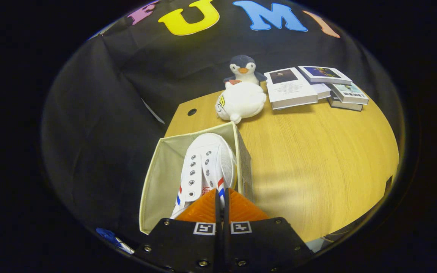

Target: Open the storage box then place both shoes into the box .Put the left shoe in first, then the right shoe, with the right side of both shoes facing outward in a uniform manner.

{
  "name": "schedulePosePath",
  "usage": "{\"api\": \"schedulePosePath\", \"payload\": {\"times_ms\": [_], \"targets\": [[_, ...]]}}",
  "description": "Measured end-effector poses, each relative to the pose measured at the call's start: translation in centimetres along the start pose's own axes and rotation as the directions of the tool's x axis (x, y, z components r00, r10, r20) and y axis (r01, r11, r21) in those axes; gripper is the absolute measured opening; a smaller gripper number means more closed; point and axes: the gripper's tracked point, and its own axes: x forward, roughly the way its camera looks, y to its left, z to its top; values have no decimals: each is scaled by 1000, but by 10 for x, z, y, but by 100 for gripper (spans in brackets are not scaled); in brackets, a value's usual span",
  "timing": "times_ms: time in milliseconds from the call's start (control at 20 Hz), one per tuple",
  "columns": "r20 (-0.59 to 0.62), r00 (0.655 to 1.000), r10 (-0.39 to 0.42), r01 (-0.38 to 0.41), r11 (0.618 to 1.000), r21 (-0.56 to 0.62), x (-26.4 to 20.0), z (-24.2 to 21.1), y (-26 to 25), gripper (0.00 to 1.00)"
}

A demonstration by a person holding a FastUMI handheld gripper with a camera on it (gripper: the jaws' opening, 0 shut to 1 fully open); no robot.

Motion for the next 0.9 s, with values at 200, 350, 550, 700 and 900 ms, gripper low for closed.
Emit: {"api": "schedulePosePath", "payload": {"times_ms": [200,350,550,700,900], "targets": [[34,997,73,-72,997,-19,-6,11,18,63],[88,996,12,-1,993,-119,-27,27,-2,99],[197,980,12,22,985,-171,-61,57,-24,98],[276,961,-1,56,980,-191,-91,77,-52,98],[394,919,-16,103,974,-201,-133,103,-92,98]]}}
